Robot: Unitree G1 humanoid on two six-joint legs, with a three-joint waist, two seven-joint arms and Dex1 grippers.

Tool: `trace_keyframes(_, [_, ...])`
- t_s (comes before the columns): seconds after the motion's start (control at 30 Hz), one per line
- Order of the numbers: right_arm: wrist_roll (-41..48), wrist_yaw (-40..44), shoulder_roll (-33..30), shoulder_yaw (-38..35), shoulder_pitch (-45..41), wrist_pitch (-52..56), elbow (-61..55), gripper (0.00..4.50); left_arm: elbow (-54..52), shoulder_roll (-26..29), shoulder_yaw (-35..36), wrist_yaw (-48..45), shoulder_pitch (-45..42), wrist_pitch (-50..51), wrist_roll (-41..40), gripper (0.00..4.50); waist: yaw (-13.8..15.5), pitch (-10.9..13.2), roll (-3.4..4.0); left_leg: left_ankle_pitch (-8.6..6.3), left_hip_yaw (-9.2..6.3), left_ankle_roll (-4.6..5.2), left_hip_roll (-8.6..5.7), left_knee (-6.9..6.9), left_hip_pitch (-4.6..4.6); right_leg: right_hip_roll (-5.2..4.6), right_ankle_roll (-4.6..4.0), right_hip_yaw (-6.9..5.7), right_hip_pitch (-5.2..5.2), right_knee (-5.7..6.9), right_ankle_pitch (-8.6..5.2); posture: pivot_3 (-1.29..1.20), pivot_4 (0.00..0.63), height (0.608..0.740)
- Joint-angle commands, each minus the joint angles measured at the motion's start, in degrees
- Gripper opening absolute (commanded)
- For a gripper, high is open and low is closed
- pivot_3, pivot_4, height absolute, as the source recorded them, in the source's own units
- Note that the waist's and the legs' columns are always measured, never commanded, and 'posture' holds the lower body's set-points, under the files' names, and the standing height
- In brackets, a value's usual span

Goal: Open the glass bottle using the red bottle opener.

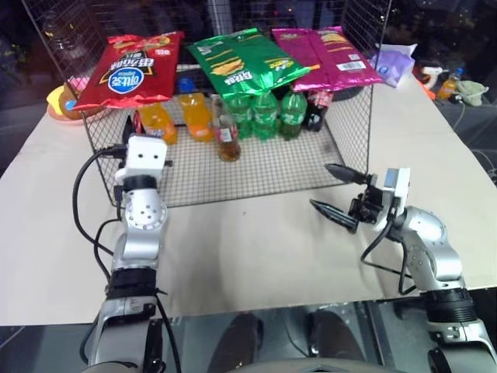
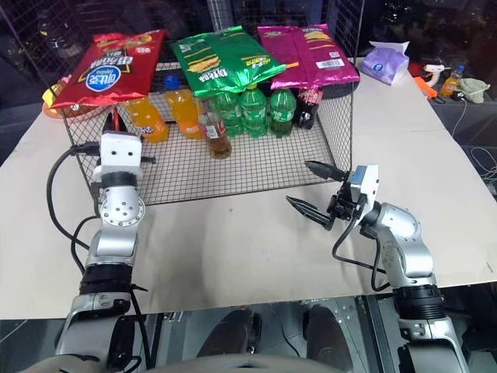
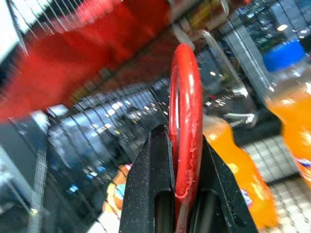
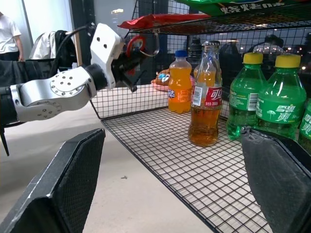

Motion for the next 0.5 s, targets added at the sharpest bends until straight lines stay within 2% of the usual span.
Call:
trace_keyframes(0.03, [0.3, -0.1, -0.1, -0.1, -0.4, -0.2, -1.6, 4.5, -3.5, 1.3, 0.3, 4.0, -0.1, 0.4, 3.6, 0.02, 0.0, 0.0, 0.0, 0.0, 0.0, 0.0, 0.0, 0.0, 0.0, 0.0, 0.0, 0.0, 0.0, 0.0, 0.0, 0.0, 0.15, 0.74])
trace_keyframes(0.2, [0.3, -0.4, -0.2, -0.2, -0.4, 0.0, -1.8, 4.5, -3.5, 0.7, -0.3, 3.5, 0.3, -0.1, 2.7, 0.02, 0.0, 0.0, 0.0, 0.0, 0.0, 0.0, 0.0, 0.0, 0.0, -0.01, 0.0, 0.0, 0.0, 0.01, 0.0, 0.0, 0.15, 0.74])
trace_keyframes(0.4, [0.5, -0.6, -0.4, -0.5, -0.3, 0.2, -2.4, 4.5, -5.4, -1.7, -2.6, -6.2, 4.0, -4.1, -6.4, 0.02, 0.0, 0.0, 0.0, 0.0, 0.01, 0.0, 0.0, 0.01, -0.01, -0.04, 0.0, 0.01, 0.0, 0.0, 0.0, 0.0, 0.15, 0.74])
trace_keyframes(0.5, [0.7, -0.6, -0.5, -0.6, -0.1, 0.4, -2.9, 4.5, -7.2, -2.8, -3.0, -12.5, 6.2, -5.3, -13.5, 0.02, 0.0, 0.0, 0.02, 0.0, 0.0, 0.0, 0.01, 0.01, 0.0, -0.06, 0.0, 0.01, 0.0, 0.0, 0.0, 0.0, 0.15, 0.74])
